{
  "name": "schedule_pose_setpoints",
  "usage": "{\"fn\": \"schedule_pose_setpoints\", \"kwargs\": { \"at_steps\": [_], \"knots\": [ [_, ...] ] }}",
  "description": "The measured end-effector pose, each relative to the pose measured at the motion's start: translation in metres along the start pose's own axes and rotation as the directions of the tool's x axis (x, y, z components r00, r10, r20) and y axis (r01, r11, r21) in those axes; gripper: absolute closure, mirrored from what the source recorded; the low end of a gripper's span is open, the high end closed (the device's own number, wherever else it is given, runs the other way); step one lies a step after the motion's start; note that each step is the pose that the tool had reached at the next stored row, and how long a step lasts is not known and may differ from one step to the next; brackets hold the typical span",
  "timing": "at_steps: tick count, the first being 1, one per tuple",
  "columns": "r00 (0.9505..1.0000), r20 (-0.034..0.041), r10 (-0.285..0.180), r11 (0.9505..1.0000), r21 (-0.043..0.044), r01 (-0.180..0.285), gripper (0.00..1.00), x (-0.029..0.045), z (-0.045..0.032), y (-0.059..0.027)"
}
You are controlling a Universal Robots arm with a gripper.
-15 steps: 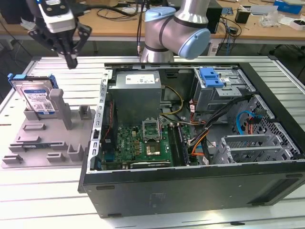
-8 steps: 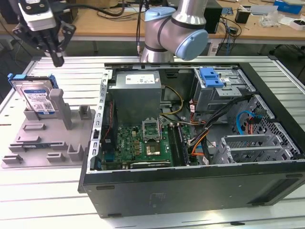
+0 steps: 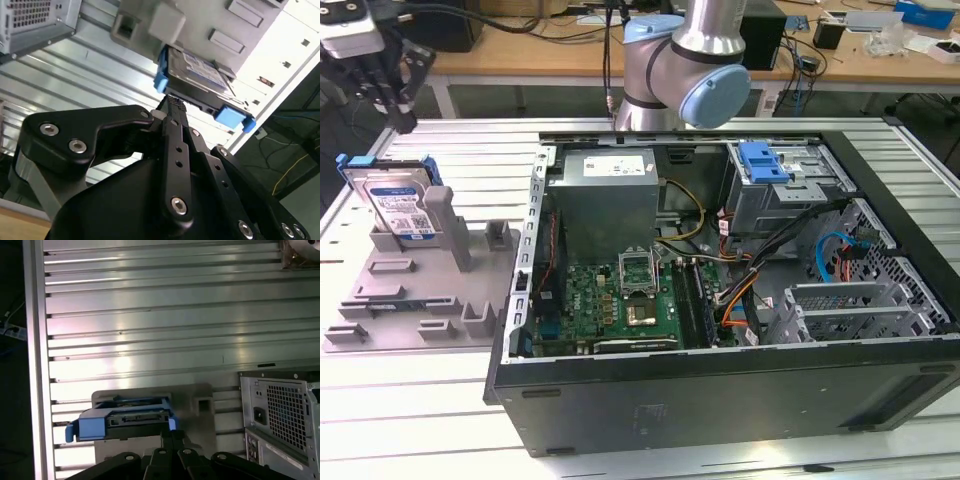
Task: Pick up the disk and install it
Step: 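Reach for the disk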
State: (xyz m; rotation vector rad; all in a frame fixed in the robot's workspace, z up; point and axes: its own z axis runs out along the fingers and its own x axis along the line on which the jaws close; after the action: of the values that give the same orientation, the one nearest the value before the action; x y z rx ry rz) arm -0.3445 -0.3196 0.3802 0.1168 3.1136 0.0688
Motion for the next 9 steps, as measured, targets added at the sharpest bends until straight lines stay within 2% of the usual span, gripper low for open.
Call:
{"fn": "schedule_pose_setpoints", "kwargs": {
  "at_steps": [7, 9],
  "knots": [
    [1.0000, 0.0001, 0.000, 1.0000, 0.0000, 0.000, 0.89, 0.0327, 0.0021, 0.0105],
    [1.0000, 0.0003, 0.000, 1.0000, 0.0016, 0.000, 0.89, 0.0359, 0.0023, 0.0119]
  ]
}}
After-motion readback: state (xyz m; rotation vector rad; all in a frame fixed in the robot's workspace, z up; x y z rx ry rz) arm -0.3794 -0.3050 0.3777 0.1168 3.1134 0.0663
